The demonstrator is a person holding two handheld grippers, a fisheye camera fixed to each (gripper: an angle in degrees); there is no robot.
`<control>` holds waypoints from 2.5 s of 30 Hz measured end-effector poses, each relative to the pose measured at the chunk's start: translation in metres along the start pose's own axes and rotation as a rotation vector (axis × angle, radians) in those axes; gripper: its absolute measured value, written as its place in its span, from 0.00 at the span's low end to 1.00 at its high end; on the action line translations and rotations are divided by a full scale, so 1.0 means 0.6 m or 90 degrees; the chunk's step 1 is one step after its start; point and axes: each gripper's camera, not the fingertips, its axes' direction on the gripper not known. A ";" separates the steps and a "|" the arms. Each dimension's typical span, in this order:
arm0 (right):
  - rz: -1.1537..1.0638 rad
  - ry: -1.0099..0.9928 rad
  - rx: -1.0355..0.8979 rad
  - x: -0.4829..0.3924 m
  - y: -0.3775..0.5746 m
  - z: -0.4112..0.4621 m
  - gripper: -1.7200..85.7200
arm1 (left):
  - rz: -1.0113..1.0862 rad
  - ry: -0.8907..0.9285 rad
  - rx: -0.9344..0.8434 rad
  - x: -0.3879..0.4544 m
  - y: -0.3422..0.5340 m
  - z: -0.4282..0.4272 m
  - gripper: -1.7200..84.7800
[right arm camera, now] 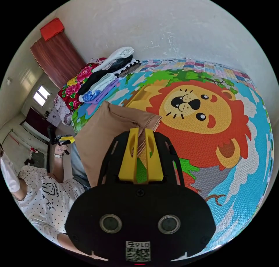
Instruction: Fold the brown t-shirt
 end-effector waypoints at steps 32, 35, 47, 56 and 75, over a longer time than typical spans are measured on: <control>-0.225 0.239 0.009 -0.275 -0.221 0.053 0.05 | 0.205 -0.195 -0.023 0.014 -0.481 0.050 0.01; -0.227 0.214 -0.027 -0.290 -0.248 0.077 0.05 | 0.227 -0.227 -0.130 -0.014 -0.576 0.150 0.01; -0.301 0.210 -0.117 -0.351 -0.311 0.143 0.03 | 0.245 -0.226 -0.192 -0.098 -0.662 0.249 0.01; -0.279 0.266 -0.060 -0.402 -0.348 0.103 0.03 | 0.224 -0.206 -0.082 -0.158 -0.684 0.197 0.01; -0.403 0.191 -0.126 -0.620 -0.516 0.247 0.02 | 0.286 -0.155 -0.103 -0.199 -0.745 0.199 0.01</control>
